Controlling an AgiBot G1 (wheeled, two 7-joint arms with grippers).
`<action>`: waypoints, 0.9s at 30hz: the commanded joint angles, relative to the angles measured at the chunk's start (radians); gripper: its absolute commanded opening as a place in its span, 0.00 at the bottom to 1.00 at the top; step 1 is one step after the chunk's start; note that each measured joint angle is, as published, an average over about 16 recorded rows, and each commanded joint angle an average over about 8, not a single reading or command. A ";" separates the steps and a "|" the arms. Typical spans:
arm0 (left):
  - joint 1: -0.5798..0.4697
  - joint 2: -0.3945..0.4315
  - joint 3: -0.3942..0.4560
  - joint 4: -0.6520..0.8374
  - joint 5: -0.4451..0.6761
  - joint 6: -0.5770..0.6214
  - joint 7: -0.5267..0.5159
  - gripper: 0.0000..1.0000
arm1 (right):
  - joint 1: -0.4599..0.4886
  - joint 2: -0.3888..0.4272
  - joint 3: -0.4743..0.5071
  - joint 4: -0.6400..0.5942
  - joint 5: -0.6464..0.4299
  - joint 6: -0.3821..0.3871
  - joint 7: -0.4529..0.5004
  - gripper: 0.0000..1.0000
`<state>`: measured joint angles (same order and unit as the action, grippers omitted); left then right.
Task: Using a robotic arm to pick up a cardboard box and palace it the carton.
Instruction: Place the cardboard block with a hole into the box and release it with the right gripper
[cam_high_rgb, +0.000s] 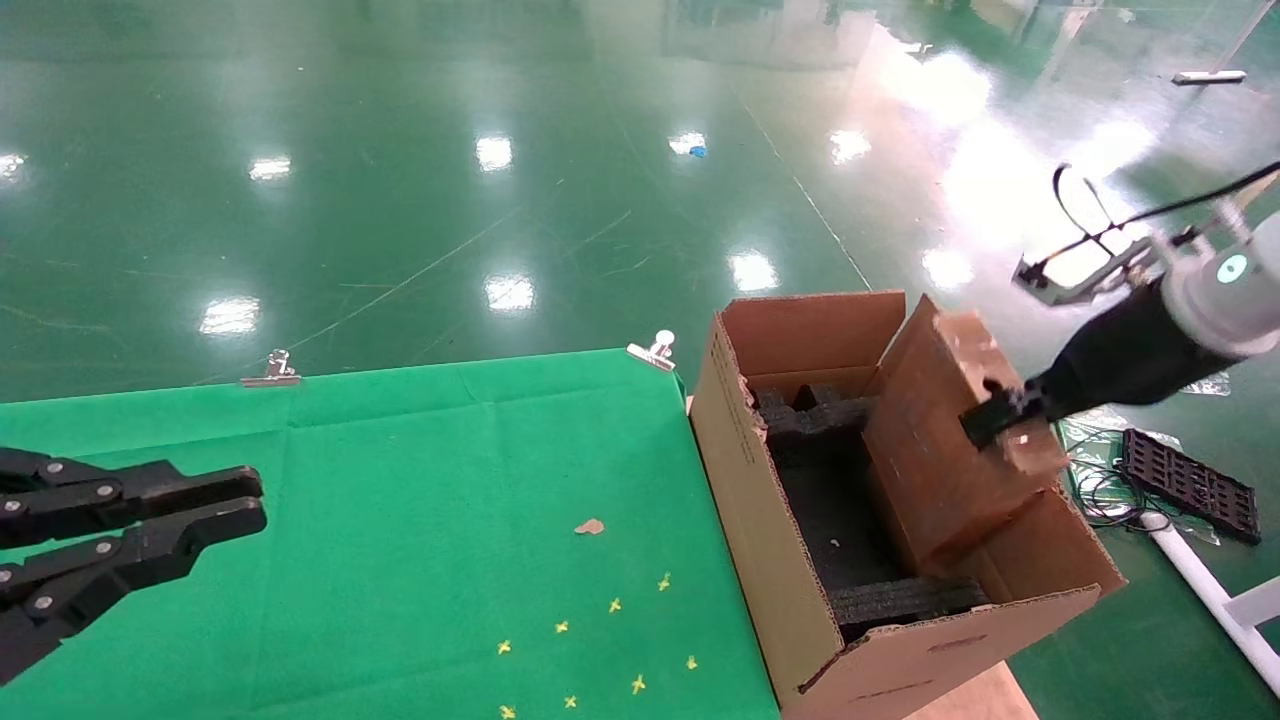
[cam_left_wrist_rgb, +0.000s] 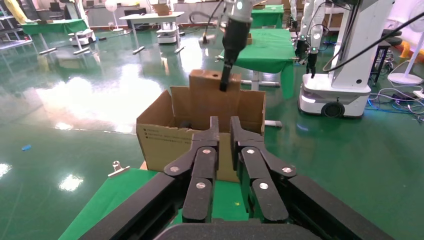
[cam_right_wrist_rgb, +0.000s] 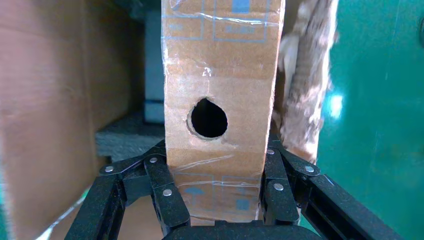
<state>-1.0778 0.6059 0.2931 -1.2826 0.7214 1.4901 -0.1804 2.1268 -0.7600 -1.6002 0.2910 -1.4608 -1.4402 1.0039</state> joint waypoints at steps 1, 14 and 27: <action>0.000 0.000 0.000 0.000 0.000 0.000 0.000 1.00 | -0.025 -0.011 -0.003 -0.030 0.000 0.006 -0.001 0.00; 0.000 0.000 0.001 0.000 -0.001 0.000 0.000 1.00 | -0.089 -0.072 -0.012 -0.157 -0.011 0.065 -0.036 0.00; 0.000 -0.001 0.002 0.000 -0.001 -0.001 0.001 1.00 | -0.230 -0.125 0.005 -0.234 0.018 0.162 -0.031 0.00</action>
<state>-1.0781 0.6052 0.2947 -1.2825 0.7203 1.4894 -0.1796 1.9007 -0.8853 -1.5953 0.0617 -1.4434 -1.2742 0.9692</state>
